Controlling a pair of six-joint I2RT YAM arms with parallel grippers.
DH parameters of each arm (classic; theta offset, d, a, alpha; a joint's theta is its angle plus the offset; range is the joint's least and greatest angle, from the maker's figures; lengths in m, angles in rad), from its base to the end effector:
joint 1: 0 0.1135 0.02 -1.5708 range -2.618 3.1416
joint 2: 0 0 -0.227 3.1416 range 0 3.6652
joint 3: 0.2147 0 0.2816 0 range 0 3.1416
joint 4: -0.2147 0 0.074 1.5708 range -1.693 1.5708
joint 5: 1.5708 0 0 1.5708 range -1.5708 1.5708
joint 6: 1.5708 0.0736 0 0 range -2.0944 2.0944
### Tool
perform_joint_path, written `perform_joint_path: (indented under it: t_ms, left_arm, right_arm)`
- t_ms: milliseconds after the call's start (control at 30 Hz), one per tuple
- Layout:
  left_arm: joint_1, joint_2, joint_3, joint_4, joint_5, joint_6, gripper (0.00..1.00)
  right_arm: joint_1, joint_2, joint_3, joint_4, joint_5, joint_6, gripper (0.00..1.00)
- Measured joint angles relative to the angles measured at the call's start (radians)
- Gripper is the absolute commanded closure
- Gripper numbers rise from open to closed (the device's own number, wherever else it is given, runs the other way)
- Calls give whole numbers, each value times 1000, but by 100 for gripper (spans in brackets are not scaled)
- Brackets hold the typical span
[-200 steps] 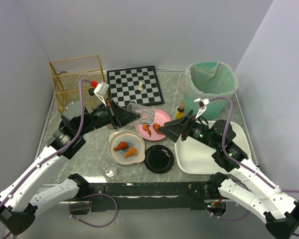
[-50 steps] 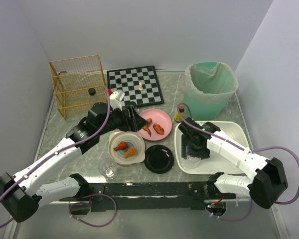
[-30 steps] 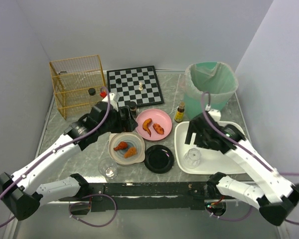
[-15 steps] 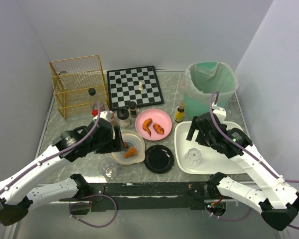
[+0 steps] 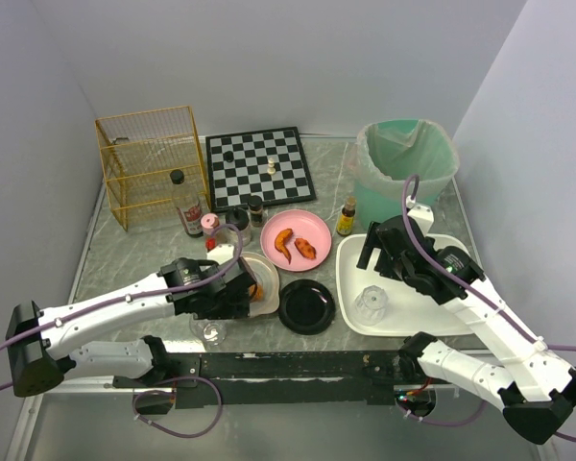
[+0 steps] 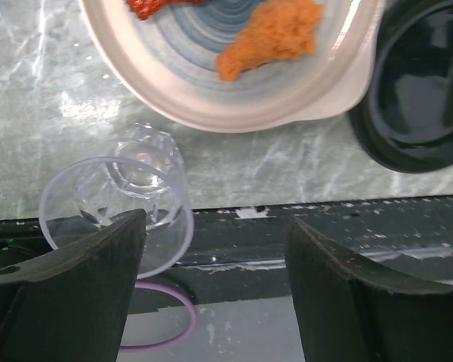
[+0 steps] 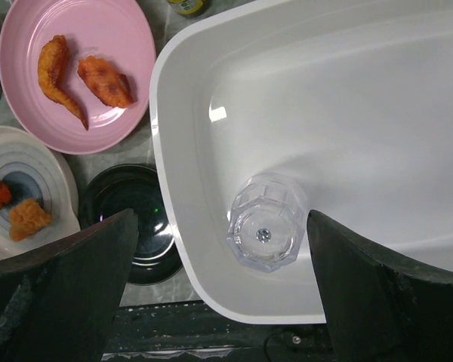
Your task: Clear the kitchen counter
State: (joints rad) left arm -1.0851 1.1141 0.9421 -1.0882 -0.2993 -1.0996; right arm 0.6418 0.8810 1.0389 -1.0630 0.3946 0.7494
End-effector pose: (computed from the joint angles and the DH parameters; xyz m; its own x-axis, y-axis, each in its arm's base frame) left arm 0.1337 -0.2068 0.1918 -0.9172 -0.0862 -0.3889 -0.0315 0.9889 -0.1449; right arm 0.1976 0.1123 0.2795 -0.7081 0.2559 -0.6581 0.1638 0.9661 0.1994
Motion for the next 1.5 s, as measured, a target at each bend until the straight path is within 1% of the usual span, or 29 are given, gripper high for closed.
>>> perform_joint_path:
  t_ms: [200,300,533,633,733,833,867,933,1000,1100,1167,1233,1300,1433,1500]
  left_arm:
    - [0,1,-67,19,-1,-17,28]
    - [0,13,-87,24,-2,-21,24]
    - [-1,89,-111,43,-4,-20,30]
    - [-1,113,-140,55,-3,-20,39]
    - [-1,115,-147,57,-5,-19,55]
    - [-1,116,-147,61,-10,-20,65]
    - [-1,116,-147,62,-13,-18,70]
    - [-1,116,-145,63,-15,-20,82]
    - [-2,116,-138,61,-20,-16,89]
    - [-2,121,-128,59,-29,-10,99]
    - [-2,128,-117,53,-32,3,99]
    - [-4,131,-86,25,-33,11,99]
    - [-7,130,-15,-22,-38,26,99]
    - [-10,104,217,-110,-46,70,99]
    - [-10,66,348,-127,-47,101,99]
  right_arm:
    - [0,-3,-1,8,0,-5,1]
    - [0,-3,-1,12,0,-7,1]
    - [0,-8,-2,19,0,-8,1]
    - [0,-15,-13,26,0,-8,1]
    - [0,-13,-14,27,-4,-9,1]
    - [0,-11,-14,28,-9,-11,1]
    - [0,-11,-14,29,-12,-11,1]
    - [0,-11,-14,31,-16,-11,1]
    - [0,-11,-14,31,-19,-11,1]
    - [0,-11,-14,31,-22,-11,1]
    - [0,-11,-14,31,-22,-11,1]
    - [0,-11,-14,31,-22,-11,1]
    - [0,-12,-14,32,-21,-14,1]
    - [0,-23,-14,37,-24,-35,1]
    - [0,-35,-14,54,-41,-53,0]
